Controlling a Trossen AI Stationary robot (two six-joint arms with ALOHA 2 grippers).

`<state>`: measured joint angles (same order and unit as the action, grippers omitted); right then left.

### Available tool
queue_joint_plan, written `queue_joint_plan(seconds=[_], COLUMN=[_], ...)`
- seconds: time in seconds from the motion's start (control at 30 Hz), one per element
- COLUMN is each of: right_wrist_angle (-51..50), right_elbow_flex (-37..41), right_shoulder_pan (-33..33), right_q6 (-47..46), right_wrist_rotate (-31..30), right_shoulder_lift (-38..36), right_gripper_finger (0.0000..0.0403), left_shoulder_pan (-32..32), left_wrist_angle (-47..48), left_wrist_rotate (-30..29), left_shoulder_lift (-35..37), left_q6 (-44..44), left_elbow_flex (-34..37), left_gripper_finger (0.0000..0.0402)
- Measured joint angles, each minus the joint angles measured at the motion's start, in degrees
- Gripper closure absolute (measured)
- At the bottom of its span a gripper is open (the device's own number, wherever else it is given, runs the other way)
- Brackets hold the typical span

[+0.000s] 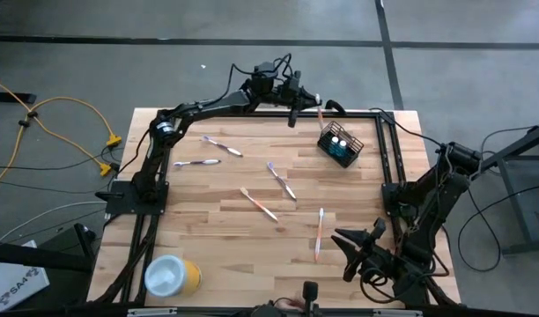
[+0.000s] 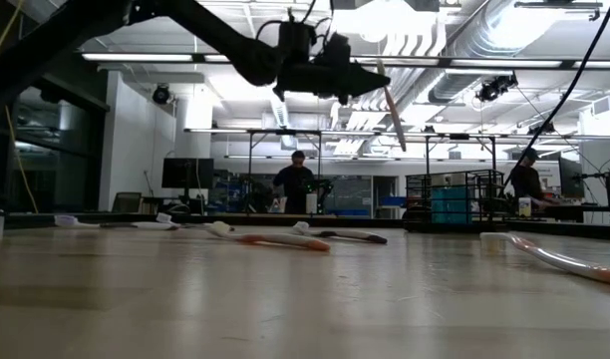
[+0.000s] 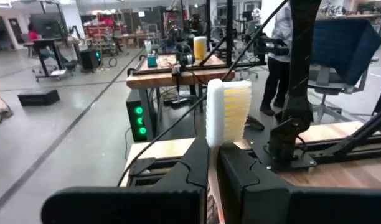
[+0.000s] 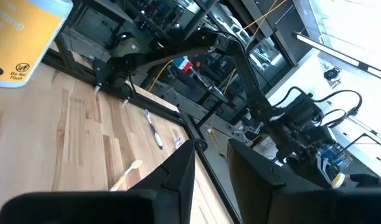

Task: Pick & Place toothbrushing station
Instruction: Put the top orange toothbrush into the left of the black mesh organizer

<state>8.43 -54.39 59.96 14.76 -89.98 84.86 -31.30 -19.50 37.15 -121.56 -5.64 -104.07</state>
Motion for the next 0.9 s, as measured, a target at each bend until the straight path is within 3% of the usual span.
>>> queue_joint_plan(seconds=[0.33, 0.9], right_wrist_angle=[0.0, -0.4], right_elbow_flex=[0.0, 0.0], right_shoulder_pan=[0.11, 0.44], right_q6=[-0.17, -0.13], right_wrist_rotate=[0.03, 0.06], right_shoulder_lift=[0.0, 0.0], right_gripper_finger=[0.0315, 0.0315], left_shoulder_pan=[0.1, 0.16], left_wrist_angle=[-9.44, -5.89], left_wrist_rotate=[0.63, -0.02], left_shoulder_lift=[-4.61, -7.09], left_q6=[2.27, -5.82], left_elbow_flex=[-0.07, -0.14], left_gripper_finger=[0.0398, 0.0398])
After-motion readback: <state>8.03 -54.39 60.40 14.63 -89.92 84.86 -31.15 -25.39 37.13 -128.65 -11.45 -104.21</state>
